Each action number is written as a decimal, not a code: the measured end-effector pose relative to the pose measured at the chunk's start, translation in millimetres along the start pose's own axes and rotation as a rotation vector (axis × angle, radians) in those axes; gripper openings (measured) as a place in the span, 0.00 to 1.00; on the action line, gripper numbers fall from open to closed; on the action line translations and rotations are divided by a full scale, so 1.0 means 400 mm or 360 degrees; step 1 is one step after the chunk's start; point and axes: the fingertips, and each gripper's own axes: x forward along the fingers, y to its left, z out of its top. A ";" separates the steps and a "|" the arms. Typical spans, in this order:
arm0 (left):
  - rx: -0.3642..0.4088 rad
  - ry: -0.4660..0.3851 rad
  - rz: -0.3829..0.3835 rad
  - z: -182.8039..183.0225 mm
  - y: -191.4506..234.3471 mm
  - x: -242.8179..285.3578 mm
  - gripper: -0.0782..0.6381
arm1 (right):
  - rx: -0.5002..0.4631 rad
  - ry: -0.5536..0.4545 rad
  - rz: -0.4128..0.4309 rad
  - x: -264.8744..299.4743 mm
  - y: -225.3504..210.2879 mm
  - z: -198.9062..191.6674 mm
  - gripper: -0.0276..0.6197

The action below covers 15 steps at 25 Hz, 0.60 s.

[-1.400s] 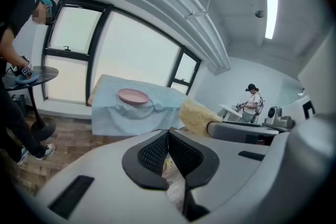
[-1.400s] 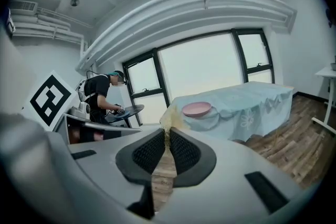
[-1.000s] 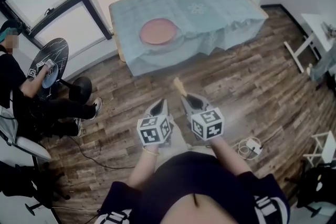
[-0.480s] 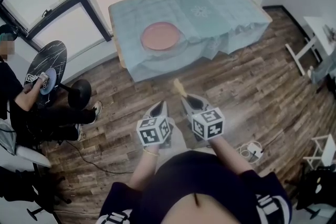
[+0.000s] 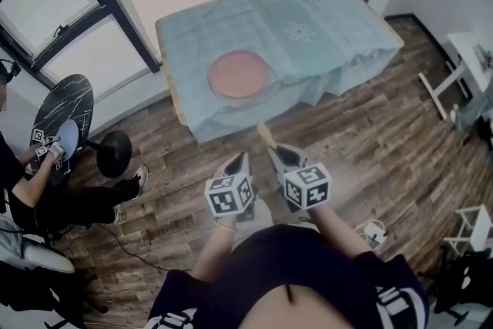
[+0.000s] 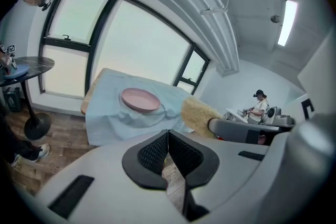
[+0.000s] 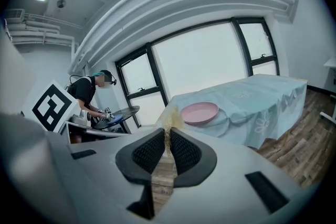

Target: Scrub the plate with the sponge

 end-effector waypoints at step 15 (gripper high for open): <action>0.0007 0.0049 -0.0024 0.195 0.153 0.146 0.13 | 0.0018 0.0016 -0.0038 0.235 -0.037 0.140 0.10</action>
